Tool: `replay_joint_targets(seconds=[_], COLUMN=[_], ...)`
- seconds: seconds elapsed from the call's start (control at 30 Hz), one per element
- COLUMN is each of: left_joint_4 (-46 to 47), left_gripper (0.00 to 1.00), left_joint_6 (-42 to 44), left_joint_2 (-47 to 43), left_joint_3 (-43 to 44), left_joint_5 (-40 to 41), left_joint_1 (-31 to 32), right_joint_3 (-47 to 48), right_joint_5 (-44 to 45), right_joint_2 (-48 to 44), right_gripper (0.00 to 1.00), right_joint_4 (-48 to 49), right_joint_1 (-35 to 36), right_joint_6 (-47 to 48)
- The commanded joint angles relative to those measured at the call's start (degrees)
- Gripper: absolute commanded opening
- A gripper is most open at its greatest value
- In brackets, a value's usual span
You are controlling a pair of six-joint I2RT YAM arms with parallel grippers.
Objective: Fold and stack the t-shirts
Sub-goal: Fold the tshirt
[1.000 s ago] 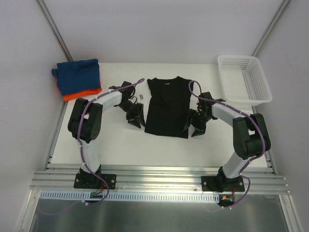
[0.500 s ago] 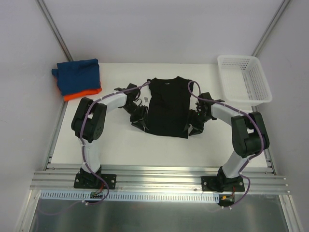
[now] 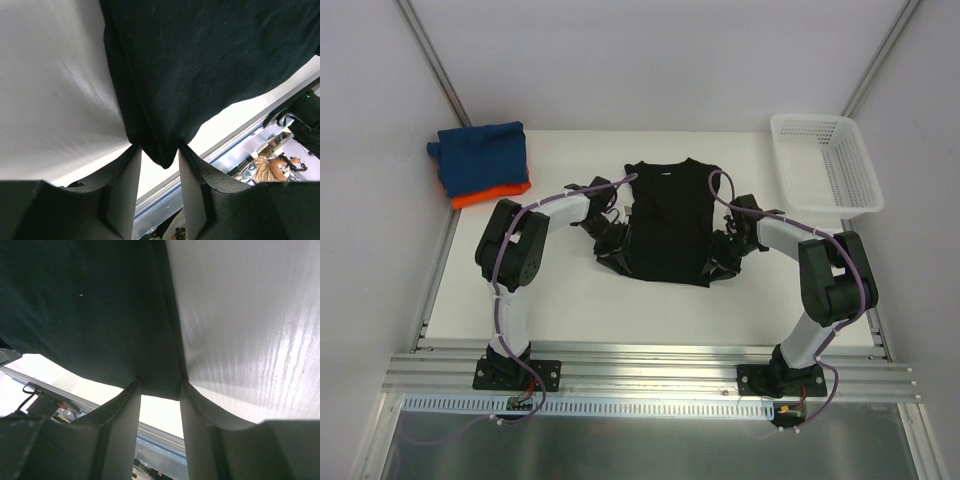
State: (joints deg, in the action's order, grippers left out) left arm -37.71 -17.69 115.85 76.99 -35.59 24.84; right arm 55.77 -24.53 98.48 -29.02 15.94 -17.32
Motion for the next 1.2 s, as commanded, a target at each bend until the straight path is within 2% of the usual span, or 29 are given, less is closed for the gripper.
replay_joint_targets(seconds=[0.0,0.17,0.23,0.43,0.67,0.87,1.0,1.17], left_joint_4=[-0.2,-0.1,-0.1,-0.1,-0.1,-0.1,-0.1,-0.2], left_gripper=[0.36,0.35,0.35,0.34,0.28,0.28,0.27,0.26], left_joint_6=[-1.1,-0.9,-0.9,-1.1,-1.5,-1.5,-1.6,-1.4], left_joint_2=[0.2,-0.3,-0.5,-0.7,0.0,0.8,0.6,0.2], left_joint_3=[1.6,1.2,1.0,0.1,0.3,0.5,0.1,-0.3], left_joint_5=[-0.5,0.2,0.6,1.0,0.8,0.1,-0.4,-0.5], left_joint_1=[1.0,1.2,1.2,1.2,1.3,1.4,1.4,1.4], right_joint_3=[-0.9,-1.7,-1.6,-1.1,-1.8,-4.4,-4.4,-2.8], right_joint_5=[-1.0,-0.6,0.1,1.6,1.9,1.8,0.6,0.2], right_joint_2=[-1.5,-2.3,-2.3,-2.9,-4.0,-4.3,-3.1,-1.9], right_gripper=[0.4,0.41,0.46,0.48,0.48,0.47,0.4,0.25], right_joint_4=[-0.4,-0.7,-1.4,-3.4,-5.0,-3.5,-2.5,-1.7], right_joint_1=[0.0,-0.1,-0.2,-0.4,-0.9,-1.1,-1.0,-0.7], right_joint_6=[-0.1,-0.1,-0.1,0.4,1.6,1.3,1.9,2.0])
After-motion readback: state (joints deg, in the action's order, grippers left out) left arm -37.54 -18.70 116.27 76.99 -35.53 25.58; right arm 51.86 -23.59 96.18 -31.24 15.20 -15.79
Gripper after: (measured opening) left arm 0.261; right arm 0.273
